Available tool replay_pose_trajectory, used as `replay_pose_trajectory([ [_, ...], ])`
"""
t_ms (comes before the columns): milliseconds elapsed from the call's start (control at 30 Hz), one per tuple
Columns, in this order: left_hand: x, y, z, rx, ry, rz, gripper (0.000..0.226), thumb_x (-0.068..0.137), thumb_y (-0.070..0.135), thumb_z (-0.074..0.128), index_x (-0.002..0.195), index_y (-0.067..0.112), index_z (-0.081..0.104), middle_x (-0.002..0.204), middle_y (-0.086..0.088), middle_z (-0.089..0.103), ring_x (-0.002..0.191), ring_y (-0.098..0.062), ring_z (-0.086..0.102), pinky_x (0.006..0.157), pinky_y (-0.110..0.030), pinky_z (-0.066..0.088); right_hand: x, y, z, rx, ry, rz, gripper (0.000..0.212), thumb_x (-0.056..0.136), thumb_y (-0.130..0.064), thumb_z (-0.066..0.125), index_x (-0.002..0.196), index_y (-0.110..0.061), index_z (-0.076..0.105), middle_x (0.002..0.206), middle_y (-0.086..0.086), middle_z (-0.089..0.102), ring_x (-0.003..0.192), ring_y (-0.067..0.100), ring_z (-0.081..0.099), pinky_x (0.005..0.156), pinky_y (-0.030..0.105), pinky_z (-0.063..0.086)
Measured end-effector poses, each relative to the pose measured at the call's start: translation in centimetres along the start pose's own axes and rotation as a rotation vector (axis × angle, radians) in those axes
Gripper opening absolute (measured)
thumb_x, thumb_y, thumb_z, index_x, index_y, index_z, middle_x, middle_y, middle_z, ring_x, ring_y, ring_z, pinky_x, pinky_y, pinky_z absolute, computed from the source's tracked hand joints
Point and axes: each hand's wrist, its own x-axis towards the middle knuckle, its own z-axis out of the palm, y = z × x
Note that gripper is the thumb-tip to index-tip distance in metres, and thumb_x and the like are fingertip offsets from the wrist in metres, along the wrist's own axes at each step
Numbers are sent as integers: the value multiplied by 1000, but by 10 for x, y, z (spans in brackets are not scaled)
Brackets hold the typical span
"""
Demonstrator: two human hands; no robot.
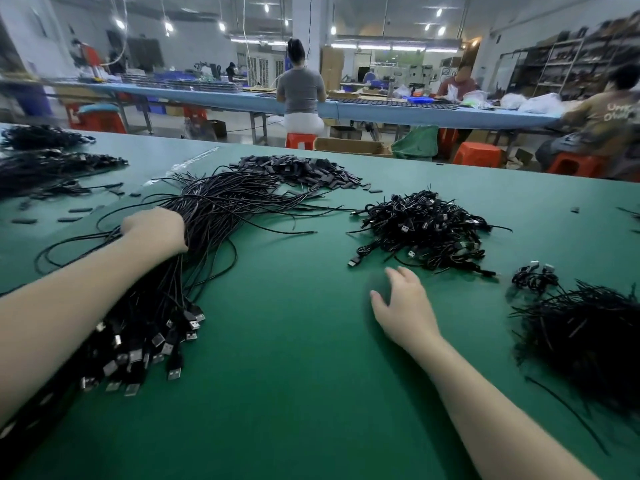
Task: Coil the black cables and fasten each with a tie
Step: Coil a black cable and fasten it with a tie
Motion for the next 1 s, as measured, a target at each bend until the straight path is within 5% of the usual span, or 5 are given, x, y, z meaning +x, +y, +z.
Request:
replay_pose_trajectory([
  [100, 5, -10, -1, -30, -6, 13, 47, 84, 48, 69, 101, 5, 61, 115, -14, 61, 108, -33, 60, 89, -41, 52, -10, -2, 8, -97, -34, -151, 44, 95, -30, 49, 139, -23, 46, 140, 0, 47, 124, 19, 47, 94, 32, 44],
  [400, 11, -19, 1, -153, -4, -62, 38, 76, 45, 76, 86, 11, 64, 91, -8, 62, 93, -30, 62, 84, -40, 53, -11, -3, 2, -77, -61, -190, 28, 95, -29, 50, 119, -23, 62, 126, -6, 56, 107, 15, 56, 84, 31, 49],
  [567, 10, -37, -12, -595, -294, -115, 37, 92, 35, 62, 72, 4, 65, 58, -7, 62, 50, -18, 50, 50, -23, 32, -9, -1, 2, -63, -61, -198, 25, 94, -28, 52, 115, -23, 64, 123, -6, 58, 107, 14, 56, 85, 31, 49],
  [767, 4, -45, -53, -913, -322, -69, 29, 103, 17, 36, 77, 9, 44, 63, -8, 46, 57, -20, 46, 50, -23, 33, -7, -1, 3, -60, -60, -207, 23, 93, -27, 52, 110, -22, 68, 119, -6, 60, 106, 14, 56, 85, 31, 49],
  [1000, -2, -31, -117, -282, 556, 134, 17, 96, 22, 51, 95, 6, 57, 82, -15, 57, 72, -29, 51, 65, -34, 41, -8, 0, 2, -41, -58, -214, 23, 93, -25, 51, 108, -23, 68, 117, -8, 60, 108, 13, 55, 86, 31, 48],
])
